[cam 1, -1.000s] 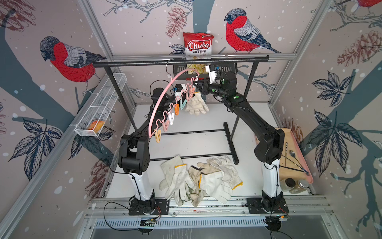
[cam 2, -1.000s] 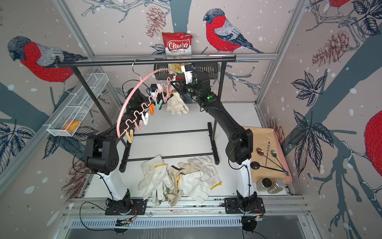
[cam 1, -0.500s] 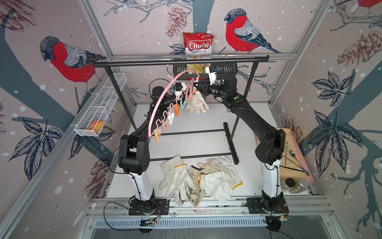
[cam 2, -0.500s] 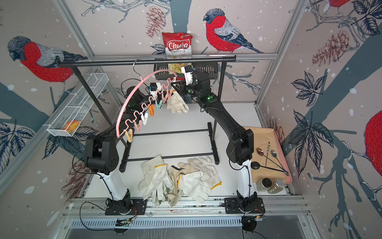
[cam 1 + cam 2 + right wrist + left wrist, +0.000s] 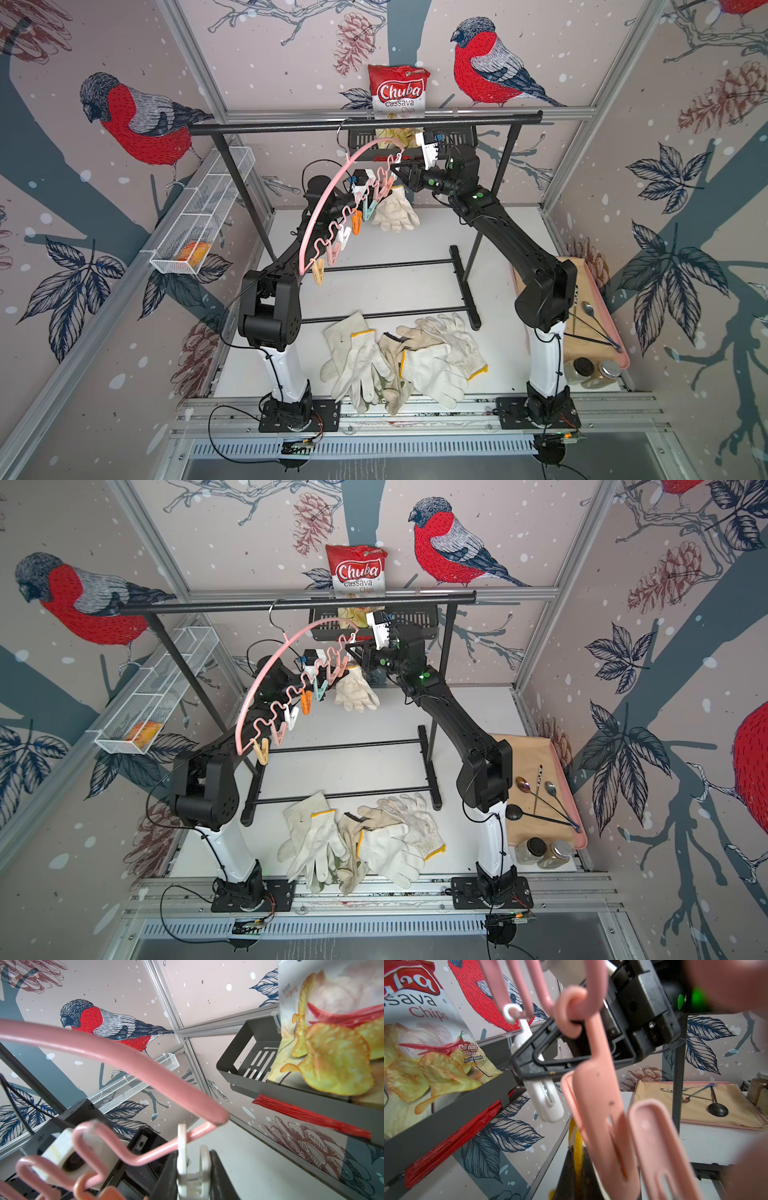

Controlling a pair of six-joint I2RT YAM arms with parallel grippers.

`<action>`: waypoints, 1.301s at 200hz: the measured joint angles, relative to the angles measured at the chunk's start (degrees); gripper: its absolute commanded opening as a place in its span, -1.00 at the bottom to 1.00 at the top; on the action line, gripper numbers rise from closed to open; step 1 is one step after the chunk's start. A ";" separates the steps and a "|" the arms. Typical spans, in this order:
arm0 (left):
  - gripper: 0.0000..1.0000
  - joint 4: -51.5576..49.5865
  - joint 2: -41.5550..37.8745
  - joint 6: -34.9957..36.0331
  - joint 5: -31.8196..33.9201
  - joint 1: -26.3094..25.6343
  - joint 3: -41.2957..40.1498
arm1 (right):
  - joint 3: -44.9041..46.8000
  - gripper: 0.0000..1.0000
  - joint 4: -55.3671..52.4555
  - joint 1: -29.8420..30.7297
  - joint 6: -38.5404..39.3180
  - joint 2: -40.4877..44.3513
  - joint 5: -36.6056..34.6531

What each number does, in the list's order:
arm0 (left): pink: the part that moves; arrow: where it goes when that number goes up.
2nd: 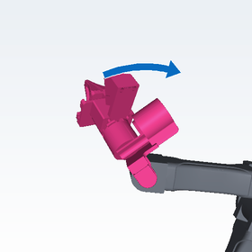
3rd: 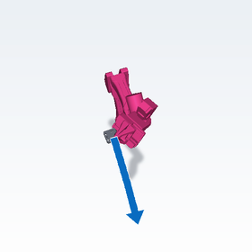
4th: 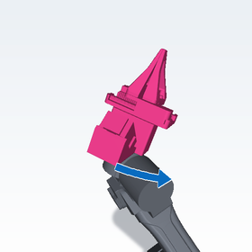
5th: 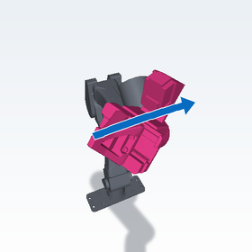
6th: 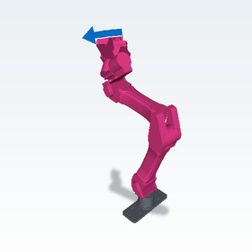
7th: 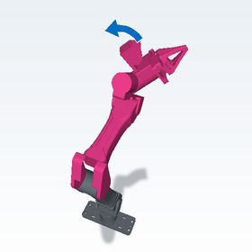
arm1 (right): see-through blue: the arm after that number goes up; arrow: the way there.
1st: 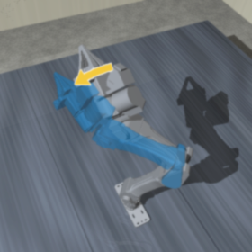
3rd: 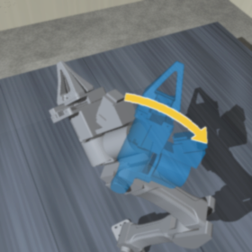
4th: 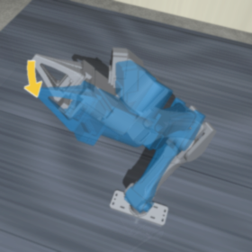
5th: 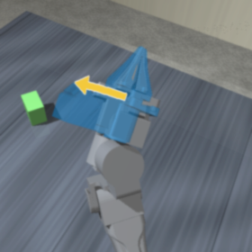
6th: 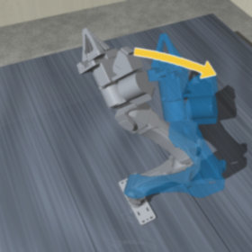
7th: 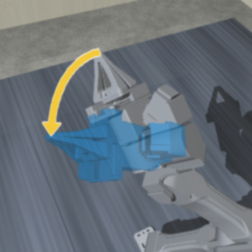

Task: Clip the gloves onto a hanger to dry
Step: Clamp the glove onto the hanger.

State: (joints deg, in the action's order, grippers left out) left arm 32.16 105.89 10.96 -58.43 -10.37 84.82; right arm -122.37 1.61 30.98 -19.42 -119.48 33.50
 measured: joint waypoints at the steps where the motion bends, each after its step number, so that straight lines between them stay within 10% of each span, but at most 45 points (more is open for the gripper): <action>1: -1.00 -0.02 0.00 0.00 0.00 0.00 -0.02 | 0.02 -0.72 0.02 0.00 0.00 0.04 0.02; 260: -1.00 0.13 0.17 -0.09 0.20 0.61 -1.03 | 4.35 -0.73 -0.76 -0.76 1.57 3.13 1.01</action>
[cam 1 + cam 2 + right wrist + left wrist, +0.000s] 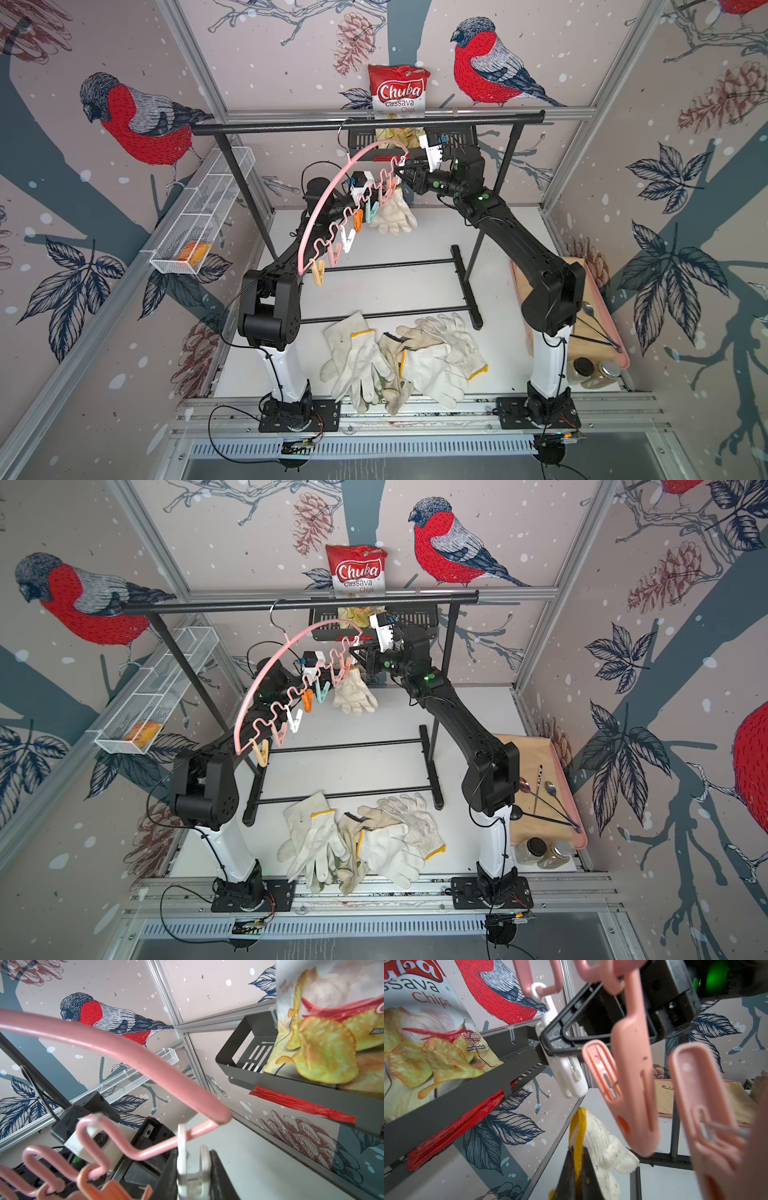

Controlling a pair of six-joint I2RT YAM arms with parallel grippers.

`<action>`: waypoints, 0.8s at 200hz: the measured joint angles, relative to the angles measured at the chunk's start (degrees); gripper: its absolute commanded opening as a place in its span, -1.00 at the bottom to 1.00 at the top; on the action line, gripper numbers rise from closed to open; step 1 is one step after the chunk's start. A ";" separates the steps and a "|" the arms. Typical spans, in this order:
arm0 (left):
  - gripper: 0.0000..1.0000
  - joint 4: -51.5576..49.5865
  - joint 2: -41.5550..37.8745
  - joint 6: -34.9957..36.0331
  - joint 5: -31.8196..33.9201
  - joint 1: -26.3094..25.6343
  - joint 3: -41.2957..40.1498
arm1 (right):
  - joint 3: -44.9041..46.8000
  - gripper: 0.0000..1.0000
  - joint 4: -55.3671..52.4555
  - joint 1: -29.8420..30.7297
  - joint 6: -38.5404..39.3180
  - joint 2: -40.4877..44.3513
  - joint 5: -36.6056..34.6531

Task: Clip the gloves onto a hanger to dry
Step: Clamp the glove onto the hanger.

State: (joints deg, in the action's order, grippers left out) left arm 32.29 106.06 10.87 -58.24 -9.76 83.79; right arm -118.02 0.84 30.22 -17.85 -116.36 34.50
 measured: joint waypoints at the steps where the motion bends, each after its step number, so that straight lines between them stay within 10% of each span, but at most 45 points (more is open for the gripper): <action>1: -1.00 0.00 0.00 -0.02 0.00 0.00 0.02 | 0.02 -0.72 0.00 0.00 0.00 0.00 0.00; 160: -1.00 0.46 0.33 -1.42 -0.15 0.00 1.53 | 3.28 -0.73 0.33 0.15 1.07 1.49 0.81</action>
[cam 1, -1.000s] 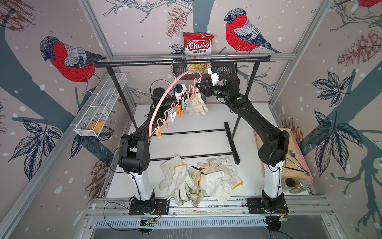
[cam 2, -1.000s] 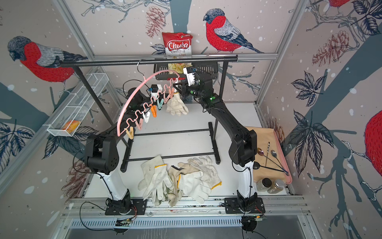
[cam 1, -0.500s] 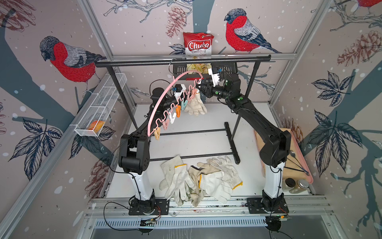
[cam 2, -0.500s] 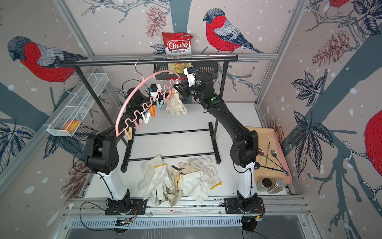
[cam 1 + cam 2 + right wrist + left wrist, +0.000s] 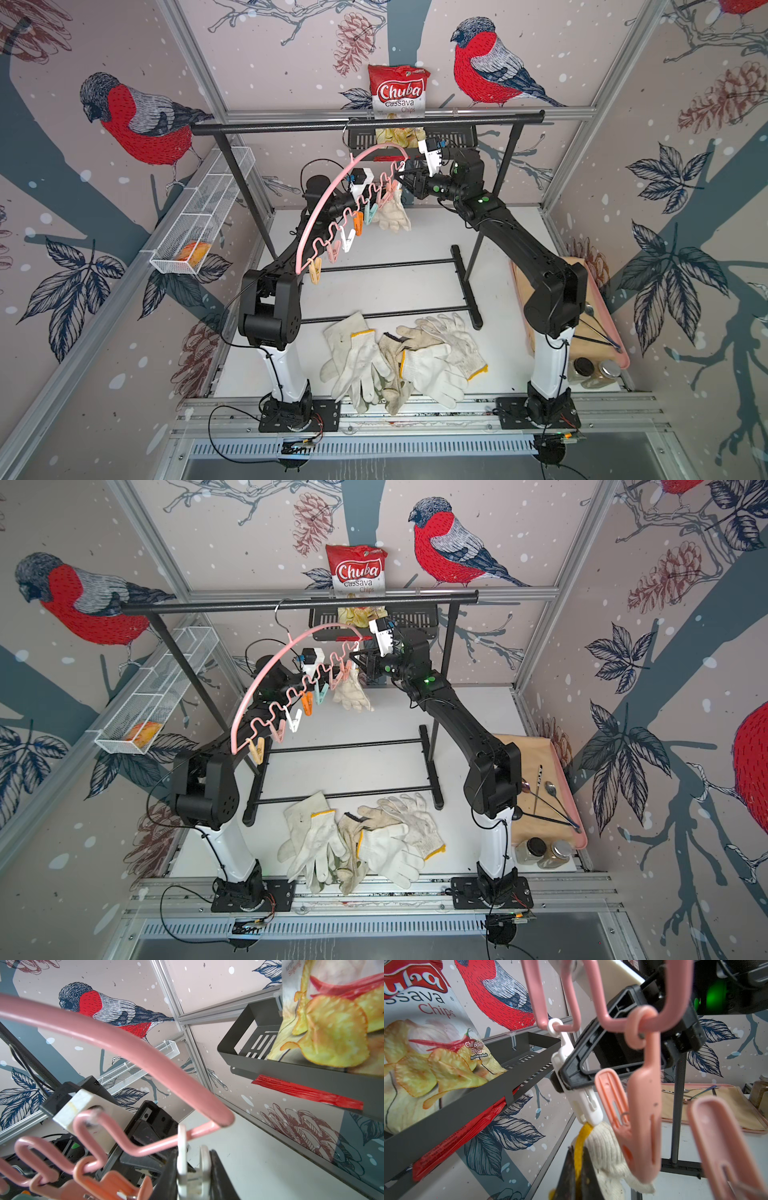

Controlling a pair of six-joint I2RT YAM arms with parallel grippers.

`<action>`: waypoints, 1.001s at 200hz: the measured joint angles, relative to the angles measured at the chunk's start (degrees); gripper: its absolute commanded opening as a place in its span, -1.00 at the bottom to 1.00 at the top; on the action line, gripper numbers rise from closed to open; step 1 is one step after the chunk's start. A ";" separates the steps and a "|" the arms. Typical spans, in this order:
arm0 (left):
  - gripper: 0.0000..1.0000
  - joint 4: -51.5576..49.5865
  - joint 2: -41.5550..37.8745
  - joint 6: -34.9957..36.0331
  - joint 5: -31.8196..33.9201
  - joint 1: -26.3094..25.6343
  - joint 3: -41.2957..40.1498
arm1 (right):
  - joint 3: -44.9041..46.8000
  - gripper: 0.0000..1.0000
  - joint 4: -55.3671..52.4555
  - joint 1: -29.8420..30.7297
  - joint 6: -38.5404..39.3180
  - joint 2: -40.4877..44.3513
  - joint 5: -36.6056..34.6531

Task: Clip the gloves onto a hanger to dry
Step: Clamp the glove onto the hanger.

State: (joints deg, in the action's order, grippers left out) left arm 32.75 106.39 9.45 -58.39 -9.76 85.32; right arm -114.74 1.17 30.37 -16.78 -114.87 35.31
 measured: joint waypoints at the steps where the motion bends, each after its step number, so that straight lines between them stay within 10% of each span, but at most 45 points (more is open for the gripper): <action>1: -1.00 0.00 0.00 0.00 0.00 0.00 0.00 | 0.00 -0.73 0.00 0.00 0.00 0.00 0.00; 200: -1.00 -2.84 0.70 2.84 0.11 -2.64 1.86 | 1.62 -0.74 0.50 -0.02 0.52 1.01 0.72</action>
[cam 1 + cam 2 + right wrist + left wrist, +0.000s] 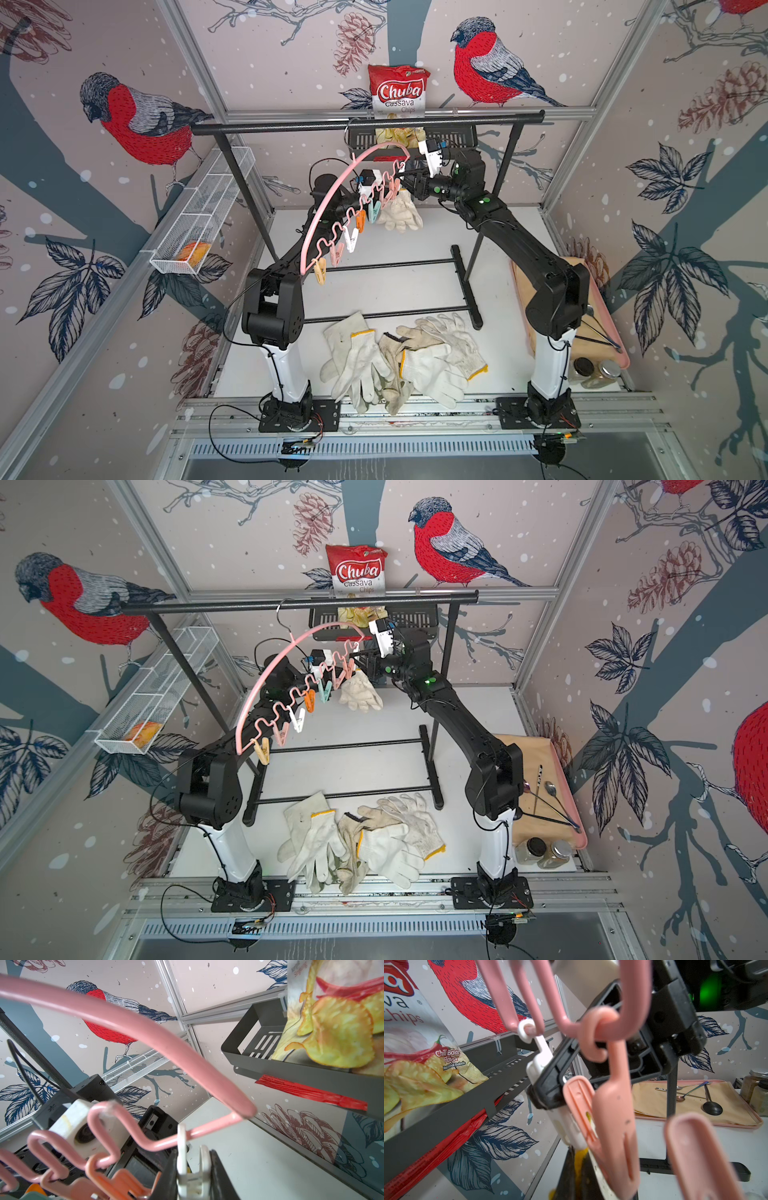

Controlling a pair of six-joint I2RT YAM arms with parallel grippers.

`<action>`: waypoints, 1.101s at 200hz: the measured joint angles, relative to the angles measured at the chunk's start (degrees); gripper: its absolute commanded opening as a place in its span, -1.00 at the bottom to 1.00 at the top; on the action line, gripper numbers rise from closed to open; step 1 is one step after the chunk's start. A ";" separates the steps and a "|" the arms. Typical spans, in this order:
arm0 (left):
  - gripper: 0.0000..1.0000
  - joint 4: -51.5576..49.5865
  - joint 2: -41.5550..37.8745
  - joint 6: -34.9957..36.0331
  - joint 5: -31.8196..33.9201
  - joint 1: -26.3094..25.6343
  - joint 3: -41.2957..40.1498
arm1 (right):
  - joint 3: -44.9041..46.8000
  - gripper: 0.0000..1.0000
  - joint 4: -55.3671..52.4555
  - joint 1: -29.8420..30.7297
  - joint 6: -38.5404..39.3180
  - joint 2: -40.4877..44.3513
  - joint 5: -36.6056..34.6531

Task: Clip the gloves onto a hanger to dry
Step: Clamp the glove onto the hanger.

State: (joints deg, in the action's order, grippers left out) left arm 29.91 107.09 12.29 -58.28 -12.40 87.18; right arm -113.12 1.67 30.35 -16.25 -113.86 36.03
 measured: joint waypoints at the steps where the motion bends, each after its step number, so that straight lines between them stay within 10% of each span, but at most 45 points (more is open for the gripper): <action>1: -1.00 -0.04 0.02 0.02 0.00 0.00 0.00 | 0.07 -0.74 0.00 0.00 0.02 0.04 0.00; 220: -1.00 -3.61 -2.60 2.36 1.40 0.22 0.70 | 1.07 -0.80 -0.35 -0.31 2.78 0.66 0.44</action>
State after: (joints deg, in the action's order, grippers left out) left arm 26.30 104.49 14.66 -56.88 -12.19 87.88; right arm -112.05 1.32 30.04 -13.47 -113.21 36.47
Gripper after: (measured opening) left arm 0.058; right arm 0.245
